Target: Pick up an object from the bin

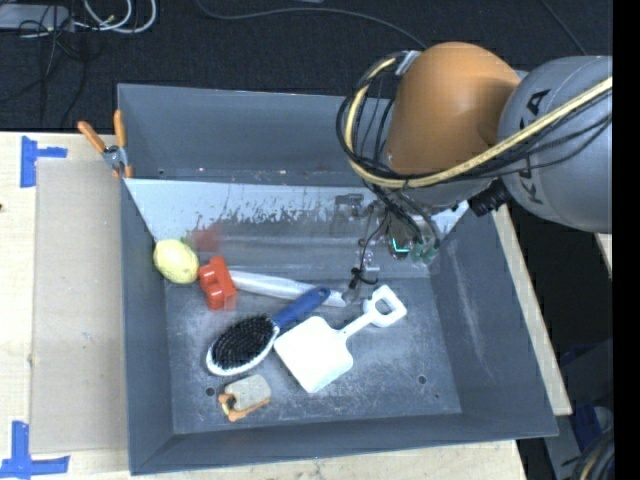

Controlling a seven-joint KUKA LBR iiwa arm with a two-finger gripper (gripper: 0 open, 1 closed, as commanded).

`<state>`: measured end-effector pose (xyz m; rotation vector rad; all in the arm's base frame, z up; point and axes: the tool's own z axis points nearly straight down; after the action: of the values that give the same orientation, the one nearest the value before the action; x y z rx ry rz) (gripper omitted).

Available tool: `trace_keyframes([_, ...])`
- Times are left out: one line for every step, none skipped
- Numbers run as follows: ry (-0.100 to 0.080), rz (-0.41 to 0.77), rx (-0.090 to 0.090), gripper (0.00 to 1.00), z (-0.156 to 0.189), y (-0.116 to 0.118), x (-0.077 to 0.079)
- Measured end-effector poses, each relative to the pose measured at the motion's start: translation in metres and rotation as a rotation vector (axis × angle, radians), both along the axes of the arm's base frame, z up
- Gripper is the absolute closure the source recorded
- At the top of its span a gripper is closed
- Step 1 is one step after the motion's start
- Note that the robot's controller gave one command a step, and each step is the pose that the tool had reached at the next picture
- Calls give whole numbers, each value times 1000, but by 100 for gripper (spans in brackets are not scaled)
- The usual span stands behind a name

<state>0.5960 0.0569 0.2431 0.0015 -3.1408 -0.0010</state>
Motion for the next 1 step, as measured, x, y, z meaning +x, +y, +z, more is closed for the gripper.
trace_keyframes([0,0,0,0,0,0,0])
